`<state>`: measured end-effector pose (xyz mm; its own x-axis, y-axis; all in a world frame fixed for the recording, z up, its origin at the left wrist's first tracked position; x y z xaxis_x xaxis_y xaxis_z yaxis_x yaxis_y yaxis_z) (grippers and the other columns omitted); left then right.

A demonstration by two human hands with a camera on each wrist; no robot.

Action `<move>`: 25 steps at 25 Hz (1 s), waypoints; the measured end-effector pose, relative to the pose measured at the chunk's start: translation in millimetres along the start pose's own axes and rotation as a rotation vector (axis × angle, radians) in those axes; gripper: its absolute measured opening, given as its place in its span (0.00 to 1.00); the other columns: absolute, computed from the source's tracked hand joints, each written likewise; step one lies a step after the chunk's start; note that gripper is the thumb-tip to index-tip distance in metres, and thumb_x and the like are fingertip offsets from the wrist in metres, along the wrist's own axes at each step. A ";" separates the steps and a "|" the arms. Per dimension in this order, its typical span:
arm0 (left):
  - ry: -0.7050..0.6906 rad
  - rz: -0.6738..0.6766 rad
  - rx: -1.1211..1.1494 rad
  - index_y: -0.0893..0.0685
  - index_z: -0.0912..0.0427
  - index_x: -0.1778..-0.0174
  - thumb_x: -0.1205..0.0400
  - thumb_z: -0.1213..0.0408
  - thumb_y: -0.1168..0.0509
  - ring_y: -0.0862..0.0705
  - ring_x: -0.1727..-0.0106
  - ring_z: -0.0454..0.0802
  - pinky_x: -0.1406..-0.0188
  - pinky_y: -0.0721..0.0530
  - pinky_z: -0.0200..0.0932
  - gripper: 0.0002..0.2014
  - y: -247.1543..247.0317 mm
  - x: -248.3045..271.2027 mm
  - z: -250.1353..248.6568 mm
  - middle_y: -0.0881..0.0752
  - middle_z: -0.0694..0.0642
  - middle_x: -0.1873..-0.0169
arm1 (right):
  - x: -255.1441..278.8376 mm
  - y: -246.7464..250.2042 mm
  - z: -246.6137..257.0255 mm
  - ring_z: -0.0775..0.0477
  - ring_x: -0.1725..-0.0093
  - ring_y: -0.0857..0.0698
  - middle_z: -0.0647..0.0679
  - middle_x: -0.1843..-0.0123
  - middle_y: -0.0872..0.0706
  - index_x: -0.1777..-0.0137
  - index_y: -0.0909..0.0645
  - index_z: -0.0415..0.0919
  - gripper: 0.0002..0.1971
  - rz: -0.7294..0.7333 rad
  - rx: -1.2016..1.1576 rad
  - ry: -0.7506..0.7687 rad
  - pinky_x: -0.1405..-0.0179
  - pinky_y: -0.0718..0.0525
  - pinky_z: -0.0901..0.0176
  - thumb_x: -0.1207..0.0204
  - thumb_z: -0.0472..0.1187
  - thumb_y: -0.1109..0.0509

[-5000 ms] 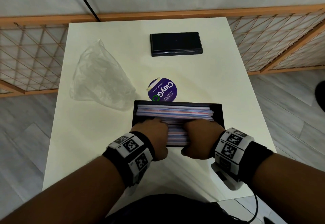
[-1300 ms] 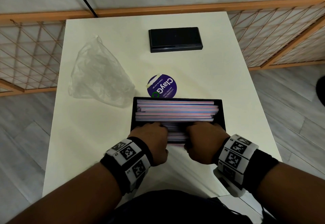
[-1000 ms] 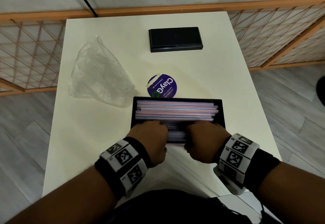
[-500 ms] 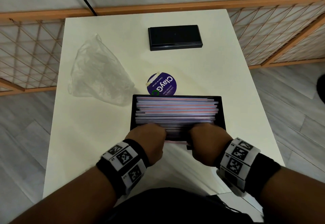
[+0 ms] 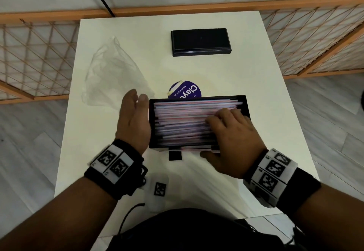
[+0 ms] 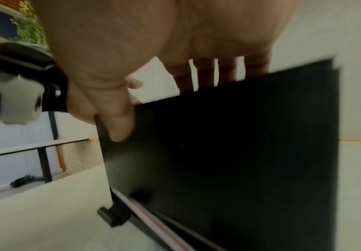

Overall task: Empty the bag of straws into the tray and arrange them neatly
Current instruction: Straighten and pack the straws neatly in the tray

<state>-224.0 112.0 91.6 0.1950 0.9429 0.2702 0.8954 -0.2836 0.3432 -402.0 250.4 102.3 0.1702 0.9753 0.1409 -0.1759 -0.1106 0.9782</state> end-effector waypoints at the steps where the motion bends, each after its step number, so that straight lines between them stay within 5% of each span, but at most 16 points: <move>1: 0.143 0.030 0.083 0.33 0.55 0.13 0.16 0.38 0.48 0.30 0.17 0.47 0.14 0.37 0.46 0.37 -6.8 -2.2 6.6 0.29 0.52 0.16 | -1.1 -4.1 3.8 0.31 0.24 0.29 0.39 0.22 0.28 0.22 0.31 0.42 0.48 0.091 0.013 -0.006 0.28 0.26 0.33 0.39 0.69 0.29; 3: 0.199 0.100 0.070 0.38 0.51 0.11 0.15 0.33 0.52 0.31 0.17 0.48 0.14 0.36 0.51 0.38 -18.4 -1.2 13.5 0.31 0.52 0.15 | -7.1 -14.3 9.1 0.35 0.12 0.54 0.44 0.10 0.55 0.12 0.56 0.43 0.56 0.280 0.068 -0.017 0.17 0.48 0.29 0.32 0.73 0.38; 5: 0.147 0.132 0.010 0.45 0.48 0.09 0.08 0.41 0.55 0.32 0.18 0.46 0.19 0.36 0.43 0.31 -24.3 0.8 13.2 0.34 0.50 0.14 | -15.9 -18.2 12.4 0.37 0.12 0.63 0.48 0.10 0.63 0.12 0.64 0.45 0.52 0.329 0.078 0.017 0.16 0.55 0.30 0.25 0.70 0.41; 9: 0.142 0.070 -0.022 0.45 0.51 0.09 0.06 0.48 0.54 0.35 0.14 0.51 0.19 0.37 0.42 0.28 -26.2 -3.4 13.1 0.37 0.51 0.12 | -20.9 -14.6 11.8 0.34 0.15 0.38 0.44 0.13 0.36 0.15 0.39 0.42 0.44 0.135 0.011 0.107 0.21 0.36 0.28 0.27 0.64 0.34; 12: 0.157 0.052 0.000 0.41 0.53 0.10 0.06 0.51 0.53 0.34 0.14 0.51 0.16 0.36 0.45 0.27 -27.3 -6.3 17.4 0.34 0.53 0.13 | -20.6 -15.9 7.6 0.33 0.15 0.38 0.42 0.14 0.36 0.17 0.36 0.40 0.49 0.113 0.073 0.033 0.22 0.37 0.25 0.32 0.72 0.41; 17: 0.102 0.021 -0.009 0.33 0.57 0.13 0.06 0.52 0.53 0.28 0.17 0.55 0.16 0.31 0.54 0.25 -29.2 -10.2 22.1 0.27 0.56 0.17 | -13.4 -19.3 2.0 0.35 0.18 0.31 0.42 0.18 0.27 0.20 0.29 0.40 0.45 0.062 0.050 0.075 0.22 0.37 0.26 0.29 0.71 0.48; 19: 0.074 0.017 -0.038 0.30 0.58 0.15 0.06 0.53 0.53 0.26 0.19 0.55 0.17 0.29 0.56 0.25 -29.7 -9.8 22.5 0.24 0.57 0.19 | -5.3 -8.8 -3.4 0.35 0.29 0.20 0.41 0.29 0.17 0.29 0.20 0.39 0.36 -0.130 -0.073 0.128 0.30 0.25 0.32 0.28 0.65 0.36; 21: 0.033 0.011 -0.060 0.24 0.58 0.20 0.06 0.55 0.53 0.22 0.25 0.55 0.21 0.25 0.55 0.22 -30.0 -11.3 21.6 0.19 0.56 0.26 | 12.4 -4.6 -8.0 0.37 0.53 0.14 0.44 0.53 0.12 0.48 0.14 0.39 0.18 -0.322 -0.187 0.229 0.53 0.16 0.44 0.28 0.53 0.28; 23: 0.000 0.014 -0.063 0.18 0.56 0.29 0.06 0.58 0.53 0.18 0.35 0.53 0.31 0.22 0.48 0.20 -30.3 -12.9 17.4 0.15 0.52 0.37 | 28.1 -6.4 -6.6 0.40 0.66 0.14 0.49 0.64 0.15 0.57 0.16 0.42 0.11 -0.216 -0.166 0.245 0.68 0.16 0.52 0.25 0.50 0.32; 25: -0.009 0.020 -0.050 0.16 0.54 0.35 0.06 0.59 0.53 0.18 0.41 0.51 0.36 0.20 0.48 0.19 -30.9 -15.3 14.7 0.15 0.50 0.44 | 32.7 -25.4 -8.4 0.41 0.57 0.11 0.50 0.55 0.11 0.44 0.17 0.47 0.15 0.170 -0.018 0.102 0.61 0.15 0.53 0.21 0.54 0.38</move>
<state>-248.7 108.9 63.6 0.2167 0.9382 0.2698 0.8703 -0.3109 0.3821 -400.2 286.6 80.8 0.0376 0.9573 0.2867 -0.2111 -0.2728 0.9386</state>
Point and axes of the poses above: each hand's wrist, its own x-axis away from the middle knuckle, its own y-axis out of the back of the hand, z = x × y, the point moved 1 cm from there along -x, towards the middle knuckle
